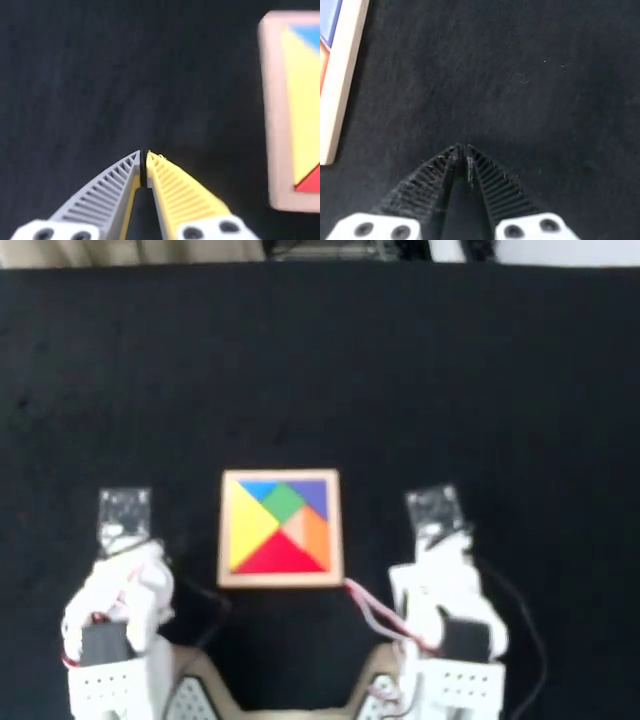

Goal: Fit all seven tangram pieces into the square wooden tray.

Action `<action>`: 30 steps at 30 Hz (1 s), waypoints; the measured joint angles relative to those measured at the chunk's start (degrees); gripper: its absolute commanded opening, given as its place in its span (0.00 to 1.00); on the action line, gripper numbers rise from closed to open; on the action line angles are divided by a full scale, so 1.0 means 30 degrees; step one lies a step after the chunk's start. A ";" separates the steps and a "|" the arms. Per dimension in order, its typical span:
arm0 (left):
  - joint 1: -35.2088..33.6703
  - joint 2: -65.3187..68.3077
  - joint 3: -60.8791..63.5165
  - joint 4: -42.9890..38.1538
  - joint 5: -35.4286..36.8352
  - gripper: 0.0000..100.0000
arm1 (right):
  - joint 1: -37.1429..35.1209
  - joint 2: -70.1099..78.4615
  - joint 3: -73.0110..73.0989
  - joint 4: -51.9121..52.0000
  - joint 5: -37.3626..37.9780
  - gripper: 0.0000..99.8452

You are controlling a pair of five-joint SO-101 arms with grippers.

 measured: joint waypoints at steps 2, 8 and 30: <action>-0.0762 0.0000 0.0000 0.0381 0.0000 0.03 | 0.0000 0.0000 0.0000 0.0029 0.0088 0.01; -0.1553 0.0000 0.0000 0.0615 0.0029 0.03 | 0.0000 0.0000 0.0000 0.0117 0.0117 0.01; 0.0645 0.0000 0.0000 0.0615 0.3165 0.03 | -0.0264 0.0000 0.0000 0.0147 -0.3897 0.01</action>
